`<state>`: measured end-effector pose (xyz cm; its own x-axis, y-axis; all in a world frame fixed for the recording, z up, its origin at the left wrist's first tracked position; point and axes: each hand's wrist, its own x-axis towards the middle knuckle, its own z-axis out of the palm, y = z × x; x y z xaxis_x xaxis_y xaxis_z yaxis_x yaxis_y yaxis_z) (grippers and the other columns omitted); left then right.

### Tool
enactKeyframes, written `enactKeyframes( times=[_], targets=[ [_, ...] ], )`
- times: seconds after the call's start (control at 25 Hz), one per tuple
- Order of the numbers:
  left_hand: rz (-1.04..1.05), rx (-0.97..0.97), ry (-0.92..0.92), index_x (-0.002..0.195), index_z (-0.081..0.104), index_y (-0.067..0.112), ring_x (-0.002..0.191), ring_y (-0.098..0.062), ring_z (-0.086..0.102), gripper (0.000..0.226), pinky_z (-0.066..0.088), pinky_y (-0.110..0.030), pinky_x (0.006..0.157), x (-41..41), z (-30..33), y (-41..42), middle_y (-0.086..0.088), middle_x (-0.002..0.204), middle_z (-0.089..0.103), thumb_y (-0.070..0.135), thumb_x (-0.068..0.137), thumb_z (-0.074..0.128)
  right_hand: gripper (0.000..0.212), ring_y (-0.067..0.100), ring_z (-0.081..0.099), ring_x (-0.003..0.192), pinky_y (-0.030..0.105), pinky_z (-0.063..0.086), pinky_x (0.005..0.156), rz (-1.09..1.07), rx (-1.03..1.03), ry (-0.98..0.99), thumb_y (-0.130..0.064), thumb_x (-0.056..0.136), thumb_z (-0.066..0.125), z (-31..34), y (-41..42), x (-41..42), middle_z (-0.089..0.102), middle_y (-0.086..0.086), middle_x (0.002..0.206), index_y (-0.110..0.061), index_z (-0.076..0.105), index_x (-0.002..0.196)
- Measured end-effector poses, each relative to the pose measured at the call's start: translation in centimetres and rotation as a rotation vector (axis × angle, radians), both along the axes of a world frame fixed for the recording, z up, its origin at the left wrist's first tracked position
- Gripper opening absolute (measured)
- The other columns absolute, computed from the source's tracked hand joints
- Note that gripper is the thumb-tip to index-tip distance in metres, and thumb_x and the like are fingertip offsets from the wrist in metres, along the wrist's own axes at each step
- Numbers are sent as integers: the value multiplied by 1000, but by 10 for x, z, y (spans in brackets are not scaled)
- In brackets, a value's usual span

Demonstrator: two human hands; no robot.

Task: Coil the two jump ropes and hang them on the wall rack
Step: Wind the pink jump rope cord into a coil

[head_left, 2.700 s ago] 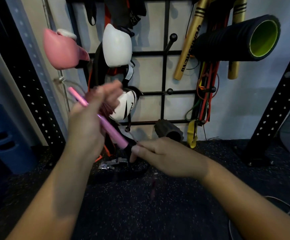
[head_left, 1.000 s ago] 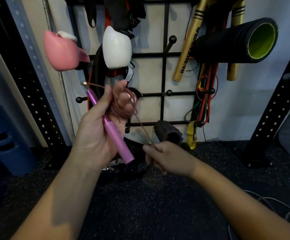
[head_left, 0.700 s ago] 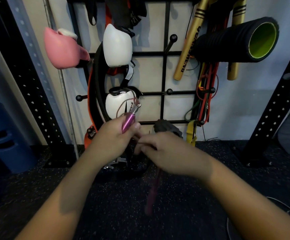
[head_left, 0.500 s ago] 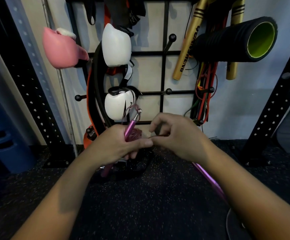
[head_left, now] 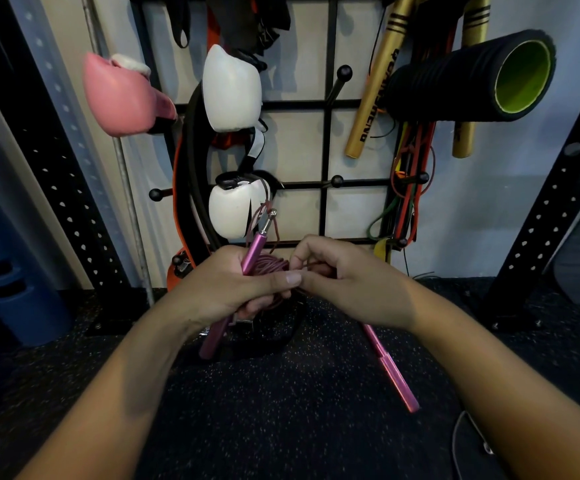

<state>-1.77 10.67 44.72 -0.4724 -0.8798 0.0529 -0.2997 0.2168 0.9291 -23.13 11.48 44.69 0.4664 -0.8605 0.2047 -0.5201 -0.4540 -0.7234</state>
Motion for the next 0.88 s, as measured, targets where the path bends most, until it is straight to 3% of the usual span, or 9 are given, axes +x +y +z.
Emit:
enactKeyframes(
  times=[0.08, 0.16, 0.28, 0.4, 0.48, 0.64, 0.68, 0.76, 0.88],
  targets=[
    [-32, -5, -10, 67, 75, 17, 45, -19, 55, 25, 46, -21, 50, 1, 0, 1, -6, 52, 64, 36, 84, 75, 5, -6, 53, 66, 13, 40, 64, 2, 5, -37, -25, 102, 61, 0, 1, 0, 70, -3, 87, -22, 64, 103],
    [-34, 24, 21, 73, 75, 11, 45, -19, 56, 27, 47, -20, 51, 2, 1, 2, -6, 52, 64, 35, 85, 73, 5, -6, 56, 71, 16, 45, 65, 18, -10, -77, -22, 102, 61, 0, 1, 1, 68, -3, 86, -19, 65, 104],
    [-30, 151, 184, 74, 75, 10, 36, -10, 44, 26, 38, -22, 45, 6, 1, 1, 2, 42, 49, 33, 85, 75, 8, 4, 60, 83, 22, 51, 77, 47, -69, -186, -19, 102, 61, -5, 1, 5, 70, 5, 95, -13, 65, 105],
    [-37, 219, 354, 69, 72, 13, 30, -3, 36, 23, 35, -22, 43, 10, -3, -1, 10, 36, 38, 27, 86, 76, 8, 9, 57, 84, 24, 49, 77, 66, -106, -299, -17, 102, 61, -13, -1, 13, 64, 2, 91, -11, 62, 107],
    [-49, 246, 428, 67, 71, 14, 28, 0, 34, 20, 37, -19, 41, 11, -4, 0, 12, 34, 36, 26, 82, 77, 13, 18, 54, 81, 36, 48, 74, 66, -48, -395, -21, 100, 64, -16, -5, 16, 62, -1, 92, -17, 58, 110],
    [-113, 335, 567, 67, 70, 12, 27, 2, 36, 23, 38, -17, 39, 9, -7, 1, 12, 31, 38, 27, 76, 84, 12, 3, 58, 70, 16, 46, 66, 12, 68, -542, -12, 99, 65, -14, -11, 11, 63, 2, 88, -14, 62, 110],
    [-142, 359, 623, 68, 69, 11, 27, 2, 37, 25, 39, -17, 39, 6, -9, 0, 12, 31, 39, 29, 75, 85, 11, 1, 61, 68, 15, 48, 65, 2, 82, -582, -11, 99, 64, -15, -9, 11, 65, 2, 86, -11, 63, 110],
    [-172, 401, 759, 71, 67, 9, 26, 1, 40, 27, 42, -16, 38, -1, -12, 0, 11, 31, 41, 29, 77, 84, 16, 9, 63, 64, 24, 55, 58, -5, 141, -670, -15, 103, 57, -21, -3, 18, 65, 5, 81, -5, 63, 114],
    [-94, 381, 878, 74, 63, 7, 25, 0, 39, 30, 40, -15, 37, -16, -12, 1, 10, 31, 41, 32, 86, 70, 31, 17, 52, 47, 31, 36, 41, -62, 290, -663, -35, 110, 40, -41, 9, 38, 60, 3, 68, -22, 58, 131]
  ],
)
